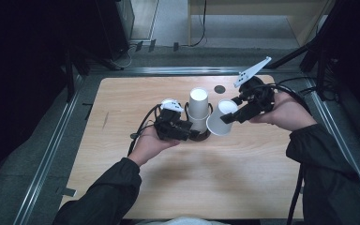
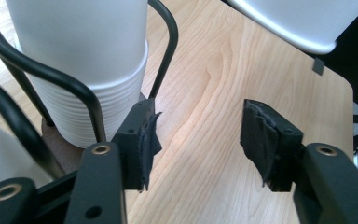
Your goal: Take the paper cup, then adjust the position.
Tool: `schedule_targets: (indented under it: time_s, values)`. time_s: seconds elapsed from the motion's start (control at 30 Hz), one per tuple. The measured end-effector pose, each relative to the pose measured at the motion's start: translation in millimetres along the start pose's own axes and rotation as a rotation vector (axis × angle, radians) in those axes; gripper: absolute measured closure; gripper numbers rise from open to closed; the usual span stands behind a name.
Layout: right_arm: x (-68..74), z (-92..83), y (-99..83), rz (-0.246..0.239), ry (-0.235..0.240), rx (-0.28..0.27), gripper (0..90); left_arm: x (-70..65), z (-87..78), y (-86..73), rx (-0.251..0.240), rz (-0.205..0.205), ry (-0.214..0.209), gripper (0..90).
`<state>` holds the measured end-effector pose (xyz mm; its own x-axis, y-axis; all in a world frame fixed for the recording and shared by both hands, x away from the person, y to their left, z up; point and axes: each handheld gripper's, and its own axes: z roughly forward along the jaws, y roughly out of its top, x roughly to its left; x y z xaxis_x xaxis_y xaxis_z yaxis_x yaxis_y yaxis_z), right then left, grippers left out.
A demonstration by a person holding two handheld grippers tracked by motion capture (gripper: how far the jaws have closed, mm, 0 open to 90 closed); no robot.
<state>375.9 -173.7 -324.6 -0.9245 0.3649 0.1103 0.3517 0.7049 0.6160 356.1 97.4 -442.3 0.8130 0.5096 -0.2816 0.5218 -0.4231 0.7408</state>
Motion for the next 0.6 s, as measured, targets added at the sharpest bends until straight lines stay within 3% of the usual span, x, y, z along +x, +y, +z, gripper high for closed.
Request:
schedule_targets:
  time_s: [0.17,0.33,0.47,0.6]
  values:
    - [6.5,12.3,-14.1,-0.023,0.002,0.014,33.2,-2.9,-5.4,-8.6,0.02,0.054,-0.025,36.4]
    - [9.4,23.7,-27.2,-0.01,0.024,0.003,33.2,-6.2,-9.7,-15.3,0.039,0.086,-0.038,31.1]
    - [14.9,27.7,-32.7,-0.013,0.024,-0.003,33.2,-7.3,-15.1,-20.5,0.031,0.074,-0.065,29.0]
    - [21.9,32.6,-36.9,-0.025,0.027,0.004,33.2,-9.4,-20.1,-25.9,0.031,0.092,-0.077,25.0]
